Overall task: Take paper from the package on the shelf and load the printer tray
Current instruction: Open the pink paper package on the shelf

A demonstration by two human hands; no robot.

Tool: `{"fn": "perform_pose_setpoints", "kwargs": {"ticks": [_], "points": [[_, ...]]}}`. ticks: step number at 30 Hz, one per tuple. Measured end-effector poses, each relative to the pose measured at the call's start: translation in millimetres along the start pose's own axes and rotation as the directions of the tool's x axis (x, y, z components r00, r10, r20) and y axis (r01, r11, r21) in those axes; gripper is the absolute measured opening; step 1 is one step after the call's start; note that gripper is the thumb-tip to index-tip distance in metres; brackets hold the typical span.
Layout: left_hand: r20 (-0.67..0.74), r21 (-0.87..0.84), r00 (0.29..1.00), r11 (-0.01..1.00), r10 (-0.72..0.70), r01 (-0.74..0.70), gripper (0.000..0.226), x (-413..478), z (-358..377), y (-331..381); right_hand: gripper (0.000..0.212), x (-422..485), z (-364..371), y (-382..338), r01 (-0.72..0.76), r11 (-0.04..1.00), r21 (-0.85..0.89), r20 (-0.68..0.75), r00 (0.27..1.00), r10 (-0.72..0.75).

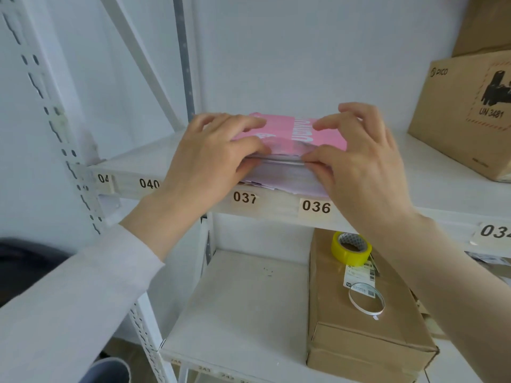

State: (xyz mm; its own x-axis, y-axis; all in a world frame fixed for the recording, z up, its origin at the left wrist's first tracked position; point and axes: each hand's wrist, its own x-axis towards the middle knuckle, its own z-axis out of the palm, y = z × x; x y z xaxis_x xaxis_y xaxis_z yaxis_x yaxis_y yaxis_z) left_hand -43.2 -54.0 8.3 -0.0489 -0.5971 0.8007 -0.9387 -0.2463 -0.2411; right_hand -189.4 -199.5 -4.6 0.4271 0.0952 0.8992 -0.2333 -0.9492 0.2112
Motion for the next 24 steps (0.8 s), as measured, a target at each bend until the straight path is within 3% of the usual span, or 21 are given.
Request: {"fn": "perform_pose_setpoints", "kwargs": {"ticks": [4, 11, 15, 19, 22, 24], "points": [[-0.032, -0.002, 0.999, 0.999, 0.034, -0.034, 0.012, 1.4, 3.7, -5.0, 0.014, -0.3, 2.7, -1.1, -0.014, 0.999, -0.049, -0.056, 0.998, 0.011], [-0.079, -0.06, 0.996, 0.997, 0.044, -0.049, 0.039, 0.3, 7.2, -13.8, 0.012, 3.6, 4.6, -3.5, 0.019, 0.996, -0.082, -0.055, 0.998, -0.024], [-0.119, -0.048, 0.991, 0.996, 0.068, -0.074, 0.04, -0.4, 7.1, -12.4, 0.015, 3.9, 6.0, -3.7, 0.037, 0.991, -0.132, -0.054, 0.998, -0.044], [-0.113, 0.004, 0.988, 0.994, 0.107, -0.108, 0.031, 1.9, 9.4, -17.6, 0.017, 5.0, 6.2, -3.0, 0.047, 0.985, -0.169, -0.051, 0.997, -0.057], [-0.064, 0.035, 0.986, 0.988, 0.152, -0.15, 0.008, 3.9, 8.1, -22.5, 0.021, 7.1, 7.4, -4.4, 0.074, 0.974, -0.214, -0.049, 0.995, -0.086], [-0.036, 0.058, 0.984, 0.983, 0.176, -0.174, 0.009, 5.6, 8.6, -23.1, 0.024, 8.5, 9.0, -5.5, 0.094, 0.962, -0.256, -0.051, 0.993, -0.11]]}}
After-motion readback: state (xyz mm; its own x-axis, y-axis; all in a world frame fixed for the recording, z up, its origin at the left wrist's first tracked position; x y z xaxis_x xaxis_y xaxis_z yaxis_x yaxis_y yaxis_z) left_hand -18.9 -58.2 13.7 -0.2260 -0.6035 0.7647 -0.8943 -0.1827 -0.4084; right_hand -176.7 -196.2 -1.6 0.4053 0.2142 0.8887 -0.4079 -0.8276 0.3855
